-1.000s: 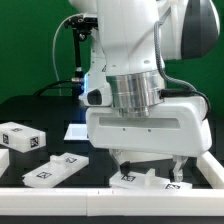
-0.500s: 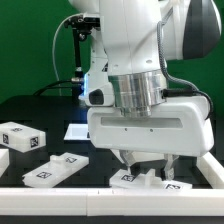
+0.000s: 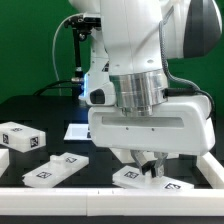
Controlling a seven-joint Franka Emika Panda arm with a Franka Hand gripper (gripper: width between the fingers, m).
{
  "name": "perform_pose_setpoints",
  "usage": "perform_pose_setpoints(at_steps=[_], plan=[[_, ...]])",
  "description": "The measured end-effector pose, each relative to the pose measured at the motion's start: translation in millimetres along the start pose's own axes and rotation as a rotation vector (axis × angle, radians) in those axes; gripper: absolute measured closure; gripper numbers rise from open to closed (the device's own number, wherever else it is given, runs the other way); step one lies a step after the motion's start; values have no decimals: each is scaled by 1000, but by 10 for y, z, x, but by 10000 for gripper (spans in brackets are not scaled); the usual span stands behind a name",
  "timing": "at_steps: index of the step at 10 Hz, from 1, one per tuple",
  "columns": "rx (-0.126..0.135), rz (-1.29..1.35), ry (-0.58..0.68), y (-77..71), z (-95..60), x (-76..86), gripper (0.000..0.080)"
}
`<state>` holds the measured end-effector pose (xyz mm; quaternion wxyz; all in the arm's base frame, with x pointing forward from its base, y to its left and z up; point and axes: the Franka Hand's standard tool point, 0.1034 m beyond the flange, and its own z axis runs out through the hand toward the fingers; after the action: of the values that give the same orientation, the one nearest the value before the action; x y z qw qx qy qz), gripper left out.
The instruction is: Assemble cabinet
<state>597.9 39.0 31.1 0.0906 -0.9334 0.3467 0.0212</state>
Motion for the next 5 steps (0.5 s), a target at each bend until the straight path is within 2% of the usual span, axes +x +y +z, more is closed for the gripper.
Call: perform_pose_setpoints(at_steps=[1, 3, 4, 5], plan=[[7, 13, 4, 34, -146, 18, 733], [12, 26, 7, 299, -404, 41, 733], [15, 26, 8, 309, -478, 16, 733], [12, 24, 4, 306, -440, 4, 733]])
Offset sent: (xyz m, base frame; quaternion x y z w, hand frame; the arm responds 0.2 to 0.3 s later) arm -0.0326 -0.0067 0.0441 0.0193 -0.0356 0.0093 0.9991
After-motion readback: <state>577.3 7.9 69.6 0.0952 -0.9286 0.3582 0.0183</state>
